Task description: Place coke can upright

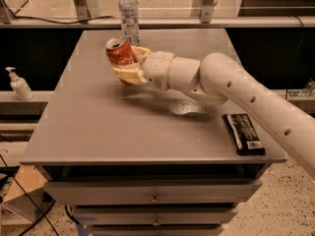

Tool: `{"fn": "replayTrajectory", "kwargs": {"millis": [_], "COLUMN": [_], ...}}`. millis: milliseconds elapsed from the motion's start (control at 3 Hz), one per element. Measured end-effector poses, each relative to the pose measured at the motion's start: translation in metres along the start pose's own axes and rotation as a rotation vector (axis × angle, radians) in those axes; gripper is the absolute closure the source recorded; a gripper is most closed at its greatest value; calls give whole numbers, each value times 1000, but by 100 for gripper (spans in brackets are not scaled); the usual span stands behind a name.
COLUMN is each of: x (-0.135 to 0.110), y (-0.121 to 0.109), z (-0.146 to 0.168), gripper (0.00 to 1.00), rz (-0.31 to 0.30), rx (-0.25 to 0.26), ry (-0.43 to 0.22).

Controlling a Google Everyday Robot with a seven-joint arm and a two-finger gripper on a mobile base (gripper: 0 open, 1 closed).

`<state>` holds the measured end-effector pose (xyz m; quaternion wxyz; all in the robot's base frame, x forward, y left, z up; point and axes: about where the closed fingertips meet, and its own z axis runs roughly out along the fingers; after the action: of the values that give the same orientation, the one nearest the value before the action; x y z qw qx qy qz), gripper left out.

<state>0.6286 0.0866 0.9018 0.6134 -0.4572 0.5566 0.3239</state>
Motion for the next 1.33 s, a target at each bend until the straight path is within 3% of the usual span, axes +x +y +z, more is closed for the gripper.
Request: {"fn": "replayTrajectory", "kwargs": {"millis": [667,1333], "x": [1,24], "y": [-3,1], "z": [-7,-6], "gripper": [59,13], "rz": [13,78], "rx": [28,33], "ry": [8,45]}}
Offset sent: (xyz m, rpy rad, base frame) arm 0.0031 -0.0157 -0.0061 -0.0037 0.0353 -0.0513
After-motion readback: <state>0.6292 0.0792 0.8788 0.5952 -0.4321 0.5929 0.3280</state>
